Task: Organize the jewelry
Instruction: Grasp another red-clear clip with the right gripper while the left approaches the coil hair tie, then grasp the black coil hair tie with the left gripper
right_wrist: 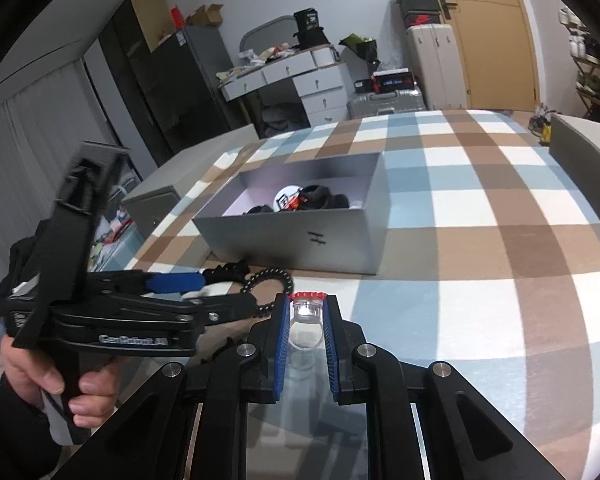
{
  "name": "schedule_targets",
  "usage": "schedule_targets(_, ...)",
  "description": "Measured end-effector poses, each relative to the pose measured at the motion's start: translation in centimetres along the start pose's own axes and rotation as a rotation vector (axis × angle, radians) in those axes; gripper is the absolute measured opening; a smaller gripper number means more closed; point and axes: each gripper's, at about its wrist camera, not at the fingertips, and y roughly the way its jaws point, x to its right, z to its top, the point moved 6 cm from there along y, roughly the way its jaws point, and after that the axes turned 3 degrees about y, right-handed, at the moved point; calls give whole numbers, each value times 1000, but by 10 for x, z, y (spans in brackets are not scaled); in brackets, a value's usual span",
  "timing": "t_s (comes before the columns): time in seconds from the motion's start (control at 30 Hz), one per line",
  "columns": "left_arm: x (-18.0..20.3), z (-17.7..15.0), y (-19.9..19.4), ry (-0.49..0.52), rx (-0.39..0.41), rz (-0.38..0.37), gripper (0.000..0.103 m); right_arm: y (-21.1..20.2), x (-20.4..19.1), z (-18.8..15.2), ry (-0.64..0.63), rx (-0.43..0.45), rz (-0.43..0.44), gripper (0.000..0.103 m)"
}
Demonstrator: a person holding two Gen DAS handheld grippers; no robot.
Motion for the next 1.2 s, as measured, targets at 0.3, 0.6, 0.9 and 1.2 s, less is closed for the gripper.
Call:
schedule_targets(0.3,3,6,20,27,-83,73,82,0,25,-5,85,-14,4,16)
schedule_targets(0.6,19,8,25,104,-79,114,81,-4,36,-6,109,-7,-4,16)
schedule_targets(0.9,31,3,18,183,-31,133,60,-8,29,-7,101,-9,-3,16)
schedule_targets(1.2,33,-4,12,217,-26,104,40,-14,23,-1,72,6,-16,16)
